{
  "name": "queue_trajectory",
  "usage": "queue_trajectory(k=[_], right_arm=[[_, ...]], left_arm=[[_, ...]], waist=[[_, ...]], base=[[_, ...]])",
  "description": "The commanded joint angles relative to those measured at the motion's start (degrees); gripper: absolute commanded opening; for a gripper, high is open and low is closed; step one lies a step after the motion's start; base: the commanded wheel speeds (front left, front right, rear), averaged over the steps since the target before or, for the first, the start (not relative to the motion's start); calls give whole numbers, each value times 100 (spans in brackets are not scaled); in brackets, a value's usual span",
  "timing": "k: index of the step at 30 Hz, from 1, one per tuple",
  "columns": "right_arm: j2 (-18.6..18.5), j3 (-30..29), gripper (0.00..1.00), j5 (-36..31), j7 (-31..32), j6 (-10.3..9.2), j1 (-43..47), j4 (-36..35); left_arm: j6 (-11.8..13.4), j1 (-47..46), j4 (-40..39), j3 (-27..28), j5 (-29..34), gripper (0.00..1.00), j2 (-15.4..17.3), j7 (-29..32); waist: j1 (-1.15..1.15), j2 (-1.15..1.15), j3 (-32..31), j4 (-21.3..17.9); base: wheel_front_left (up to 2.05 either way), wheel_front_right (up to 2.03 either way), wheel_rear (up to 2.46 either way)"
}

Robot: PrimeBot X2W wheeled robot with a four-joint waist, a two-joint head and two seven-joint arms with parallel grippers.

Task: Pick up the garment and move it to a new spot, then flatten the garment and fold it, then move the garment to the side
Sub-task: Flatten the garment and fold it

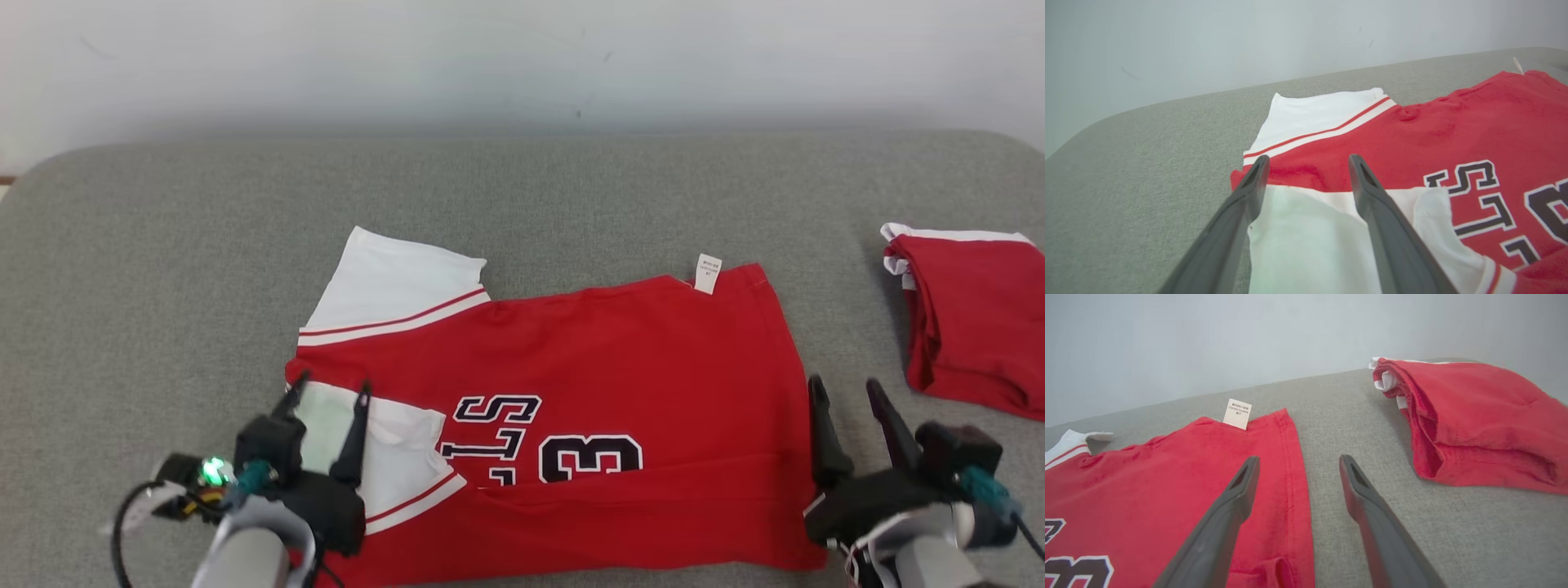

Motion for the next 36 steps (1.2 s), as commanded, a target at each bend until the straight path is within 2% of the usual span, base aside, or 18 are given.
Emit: queue_trajectory(k=[1, 5, 10, 18, 23, 30, 31, 32, 33, 34, 36], right_arm=[[-43, 50, 100, -50, -5, -6, -185, 11], [-92, 227, 100, -140, -5, -6, -772, 228], [-189, 301, 100, -159, -5, -6, -1569, 747], [-385, 445, 100, -118, -5, -6, -2518, 1684], [-421, 507, 100, 87, -5, -6, -2862, 2333], [-468, 579, 100, 274, -4, -6, -3144, 2709], [-467, 591, 91, 311, -4, -6, -3193, 2775], [-477, 600, 78, 330, -3, -6, -3232, 2846], [-486, 616, 58, 346, -3, -6, -3264, 2904], [-483, 607, 45, 381, -3, -6, -3296, 2962], [-476, 632, 41, 408, -3, -6, -3324, 3000]], left_arm=[[-21, -155, 15, 55, 10, 100, 77, -6], [-97, -656, 156, 131, 50, 100, 170, -6], [-328, -1356, 523, 29, 192, 100, 393, -6], [-645, -2278, 1223, -136, 232, 100, 567, -7], [-742, -2568, 1482, -192, 155, 100, 582, -6], [-842, -2769, 1679, -269, 27, 100, 609, -6], [-852, -2799, 1710, -302, 10, 100, 616, -6], [-880, -2834, 1726, -320, -24, 100, 626, -6], [-887, -2875, 1772, -361, -18, 100, 644, -6], [-906, -2935, 1815, -378, -56, 100, 667, -6], [-943, -3021, 1925, -458, -163, 100, 669, -6]], waist=[[0, 0, 186, 13], [0, 0, 498, 24], [0, 0, 858, 114], [0, 0, 1117, 337], [0, 0, 1195, 437], [0, 0, 1306, 492], [0, 0, 1321, 495], [0, 0, 1341, 499], [0, 0, 1357, 501], [0, 0, 1377, 501], [0, 0, 1411, 501]], base=[[0, 0, 0], [0, 0, 0], [0, 0, 0], [0, 0, 0], [0, 0, 0], [0, 0, 0], [0, 0, 0], [0, 0, 0], [0, 0, 0], [0, 0, 0], [0, 0, 0]])
